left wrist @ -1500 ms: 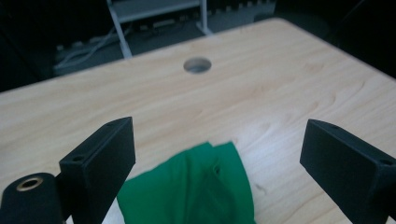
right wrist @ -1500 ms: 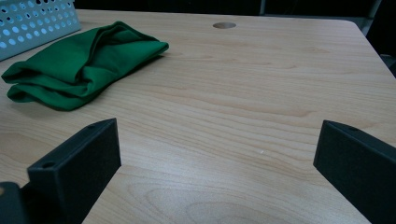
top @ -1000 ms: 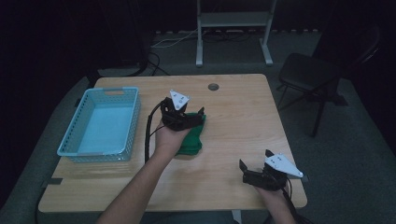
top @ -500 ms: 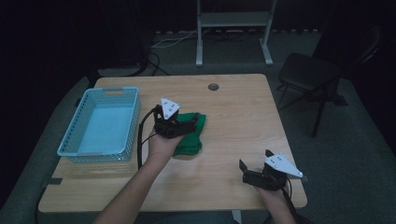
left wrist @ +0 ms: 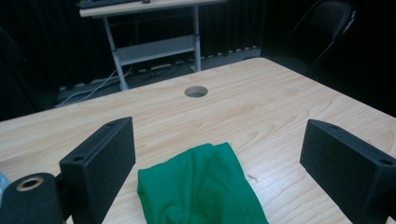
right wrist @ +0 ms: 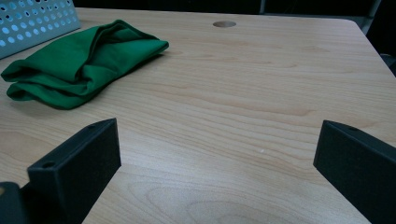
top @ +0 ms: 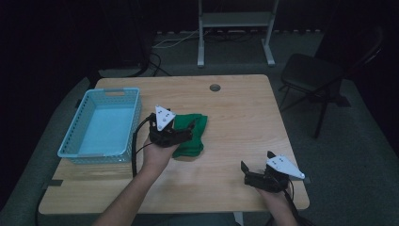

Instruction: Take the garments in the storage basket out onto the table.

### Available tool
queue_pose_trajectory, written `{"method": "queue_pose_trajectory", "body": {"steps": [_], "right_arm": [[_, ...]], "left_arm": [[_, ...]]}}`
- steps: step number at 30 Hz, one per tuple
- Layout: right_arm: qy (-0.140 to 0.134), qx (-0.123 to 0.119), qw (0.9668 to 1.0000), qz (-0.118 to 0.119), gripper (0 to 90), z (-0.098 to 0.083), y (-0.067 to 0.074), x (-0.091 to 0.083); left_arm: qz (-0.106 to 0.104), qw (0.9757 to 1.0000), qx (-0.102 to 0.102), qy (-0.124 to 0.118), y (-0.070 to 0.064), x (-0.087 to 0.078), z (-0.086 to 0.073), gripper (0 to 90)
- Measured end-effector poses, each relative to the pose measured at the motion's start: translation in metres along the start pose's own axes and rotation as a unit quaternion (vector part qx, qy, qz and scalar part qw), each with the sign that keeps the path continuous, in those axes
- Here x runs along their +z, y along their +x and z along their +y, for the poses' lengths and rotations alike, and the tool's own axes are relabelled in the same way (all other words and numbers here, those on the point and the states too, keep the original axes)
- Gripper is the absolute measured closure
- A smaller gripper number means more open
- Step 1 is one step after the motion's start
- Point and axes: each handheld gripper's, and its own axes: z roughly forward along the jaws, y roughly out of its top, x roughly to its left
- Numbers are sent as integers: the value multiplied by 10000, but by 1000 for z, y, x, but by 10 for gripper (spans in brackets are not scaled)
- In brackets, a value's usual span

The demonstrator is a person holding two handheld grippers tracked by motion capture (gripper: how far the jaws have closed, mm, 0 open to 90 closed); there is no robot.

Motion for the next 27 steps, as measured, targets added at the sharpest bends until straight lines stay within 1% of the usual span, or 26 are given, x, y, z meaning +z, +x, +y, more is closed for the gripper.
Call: {"method": "queue_pose_trajectory", "body": {"steps": [1, 4, 5, 8, 10, 11, 14, 15, 17, 19, 22, 27], "right_arm": [[3, 5, 10000, 2, 0, 0, 0, 0], [6, -1, 10000, -4, 0, 0, 0, 0], [3, -6, 10000, -2, 0, 0, 0, 0], [-3, -9, 10000, -1, 0, 0, 0, 0], [-2, -2, 10000, 3, 0, 0, 0, 0], [-1, 11, 10000, 0, 0, 0, 0, 0], [-2, 69, 10000, 6, 0, 0, 0, -1], [-6, 44, 10000, 3, 0, 0, 0, 0], [11, 21, 10000, -3, 0, 0, 0, 0], [4, 0, 10000, -8, 0, 0, 0, 0], [14, 19, 10000, -11, 0, 0, 0, 0], [9, 2, 10000, -13, 0, 0, 0, 0]], "left_arm": [[-23, 10000, -20, -18, 0, -2, 0, 99], [-78, 9999, 35, -52, -2, -7, 1, 99], [-106, 9999, 30, -103, -3, -10, 0, 99], [-141, 9998, 25, -116, -3, -17, -3, 99], [-146, 9998, 23, -152, -2, -21, -7, 98], [-149, 9998, 53, -124, -1, -23, -9, 98], [-132, 9999, -3, -79, 5, -26, -15, 99], [-106, 9999, 26, -68, 7, -27, -19, 99], [-113, 9999, 31, -43, 9, -29, -20, 99], [-119, 9999, 38, -63, 11, -32, -22, 98], [-128, 9998, 105, -121, 12, -39, -24, 99], [-164, 9997, 97, -163, 12, -49, -30, 99]]}}
